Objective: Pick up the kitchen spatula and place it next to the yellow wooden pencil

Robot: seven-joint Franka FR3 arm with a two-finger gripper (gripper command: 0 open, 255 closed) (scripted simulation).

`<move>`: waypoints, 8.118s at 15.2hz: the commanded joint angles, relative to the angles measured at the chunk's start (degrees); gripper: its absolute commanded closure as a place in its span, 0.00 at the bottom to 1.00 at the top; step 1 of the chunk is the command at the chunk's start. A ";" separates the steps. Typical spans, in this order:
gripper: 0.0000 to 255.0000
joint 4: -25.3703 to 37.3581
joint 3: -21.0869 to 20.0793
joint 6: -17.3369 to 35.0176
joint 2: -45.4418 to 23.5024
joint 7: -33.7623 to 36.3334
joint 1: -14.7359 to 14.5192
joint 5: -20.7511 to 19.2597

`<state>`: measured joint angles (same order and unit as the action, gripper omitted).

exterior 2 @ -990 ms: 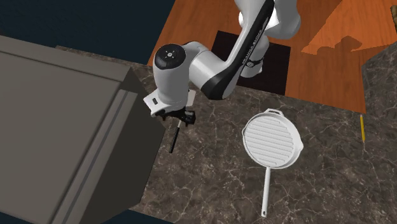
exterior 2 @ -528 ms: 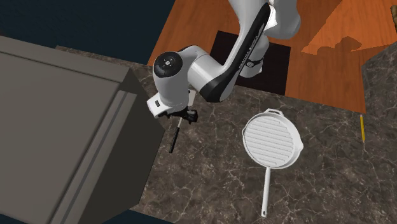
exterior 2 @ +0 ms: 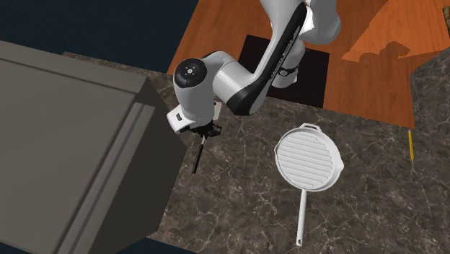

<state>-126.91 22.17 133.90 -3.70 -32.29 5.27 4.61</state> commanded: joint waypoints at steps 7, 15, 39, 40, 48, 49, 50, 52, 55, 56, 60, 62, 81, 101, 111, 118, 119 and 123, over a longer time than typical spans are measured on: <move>1.00 1.05 0.03 -1.94 0.67 0.55 -0.07 -0.54; 0.00 -5.91 0.63 -0.26 6.43 4.84 0.35 -4.12; 1.00 -6.44 0.61 1.70 4.87 4.24 0.35 -3.25; 1.00 -6.14 0.59 0.92 5.39 4.47 0.35 -3.55; 1.00 -3.27 0.31 -5.33 9.06 5.97 0.40 -5.45; 1.00 -2.86 0.27 -6.11 9.46 6.12 0.40 -5.63; 1.00 -2.43 0.21 -6.90 9.84 6.26 0.41 -5.80; 1.00 -1.55 0.11 -8.46 10.57 6.52 0.42 -6.11; 1.00 -4.14 -1.60 -8.79 13.65 9.89 -0.45 -7.37; 1.00 -5.53 -2.48 -8.69 14.98 11.51 -0.86 -7.84; 1.00 -10.47 -6.33 -8.54 19.77 17.82 -2.48 -8.95; 1.00 -12.56 -8.37 -8.59 21.85 20.89 -3.37 -9.09; 1.00 -19.15 -29.39 -9.72 29.10 49.12 -15.31 -2.52; 1.00 0.17 -50.77 -11.05 10.61 80.69 -24.15 -4.11; 1.00 -3.95 -51.33 -3.33 6.48 82.85 -24.08 -6.65; 1.00 -5.22 -51.44 -0.35 4.48 84.00 -24.05 -8.10; 1.00 -5.22 -51.44 -0.35 4.48 84.00 -24.05 -8.10; 1.00 -5.22 -51.44 -0.35 4.48 84.00 -24.05 -8.10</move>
<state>-132.13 -29.27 133.54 0.78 51.71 -18.78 -3.49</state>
